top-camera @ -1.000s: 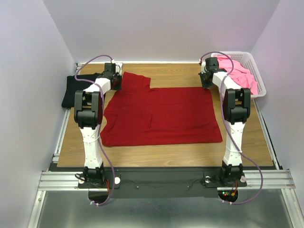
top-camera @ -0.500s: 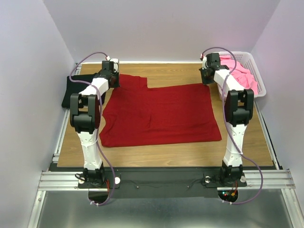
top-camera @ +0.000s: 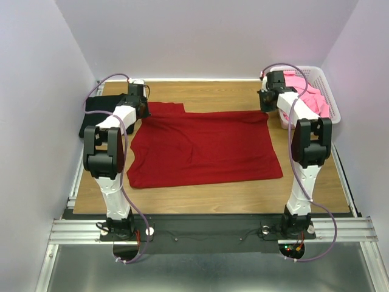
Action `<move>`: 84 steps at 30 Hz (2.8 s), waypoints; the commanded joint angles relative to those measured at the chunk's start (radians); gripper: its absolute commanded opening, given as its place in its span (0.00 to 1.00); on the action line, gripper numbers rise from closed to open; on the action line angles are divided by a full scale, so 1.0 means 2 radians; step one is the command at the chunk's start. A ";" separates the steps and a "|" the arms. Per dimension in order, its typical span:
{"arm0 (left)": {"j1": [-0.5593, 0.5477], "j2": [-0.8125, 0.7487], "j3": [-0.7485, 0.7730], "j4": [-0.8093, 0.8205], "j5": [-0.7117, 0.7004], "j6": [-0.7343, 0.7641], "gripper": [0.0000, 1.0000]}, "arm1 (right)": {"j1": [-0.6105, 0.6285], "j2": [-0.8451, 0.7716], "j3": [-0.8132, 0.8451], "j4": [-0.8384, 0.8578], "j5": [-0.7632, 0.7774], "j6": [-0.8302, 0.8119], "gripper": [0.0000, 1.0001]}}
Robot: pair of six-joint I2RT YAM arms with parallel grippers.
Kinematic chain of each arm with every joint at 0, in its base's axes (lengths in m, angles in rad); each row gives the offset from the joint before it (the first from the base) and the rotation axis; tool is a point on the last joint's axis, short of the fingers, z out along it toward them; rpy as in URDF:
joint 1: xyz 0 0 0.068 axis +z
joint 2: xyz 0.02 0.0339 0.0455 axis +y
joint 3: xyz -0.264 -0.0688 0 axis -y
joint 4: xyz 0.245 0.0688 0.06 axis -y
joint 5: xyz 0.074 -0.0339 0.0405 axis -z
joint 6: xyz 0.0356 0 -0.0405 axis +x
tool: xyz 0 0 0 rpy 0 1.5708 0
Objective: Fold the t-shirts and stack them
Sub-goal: Fold the tshirt
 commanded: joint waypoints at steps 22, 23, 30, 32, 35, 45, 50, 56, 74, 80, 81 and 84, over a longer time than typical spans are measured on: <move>0.002 -0.115 -0.082 -0.003 -0.042 -0.024 0.00 | 0.004 -0.125 -0.087 0.039 0.048 0.053 0.01; 0.002 -0.118 -0.080 -0.004 -0.042 -0.024 0.00 | 0.004 -0.128 -0.088 0.040 0.055 0.053 0.01; 0.000 -0.121 -0.062 -0.011 -0.034 -0.021 0.00 | 0.003 -0.127 -0.078 0.046 0.096 0.052 0.01; -0.001 -0.122 -0.059 -0.011 -0.033 -0.020 0.00 | 0.003 -0.127 -0.074 0.047 0.101 0.053 0.01; -0.002 -0.122 -0.059 -0.015 -0.029 -0.019 0.00 | 0.003 -0.127 -0.072 0.048 0.107 0.052 0.01; -0.008 -0.121 -0.058 -0.030 -0.034 -0.021 0.00 | 0.004 -0.139 -0.083 0.050 0.117 0.053 0.01; -0.008 -0.127 -0.070 -0.036 -0.044 -0.024 0.00 | 0.004 -0.147 -0.106 0.050 0.119 0.073 0.01; -0.008 -0.138 -0.085 -0.047 -0.055 -0.034 0.00 | 0.003 -0.157 -0.129 0.050 0.113 0.085 0.01; -0.008 -0.179 -0.138 -0.068 -0.053 -0.047 0.00 | 0.004 -0.191 -0.174 0.050 0.130 0.105 0.01; -0.008 -0.179 -0.144 -0.067 -0.051 -0.050 0.00 | 0.004 -0.193 -0.193 0.050 0.124 0.109 0.01; -0.008 -0.180 -0.145 -0.067 -0.051 -0.050 0.00 | 0.004 -0.193 -0.199 0.050 0.123 0.113 0.01; -0.008 -0.181 -0.149 -0.067 -0.048 -0.049 0.00 | 0.004 -0.197 -0.208 0.050 0.126 0.118 0.01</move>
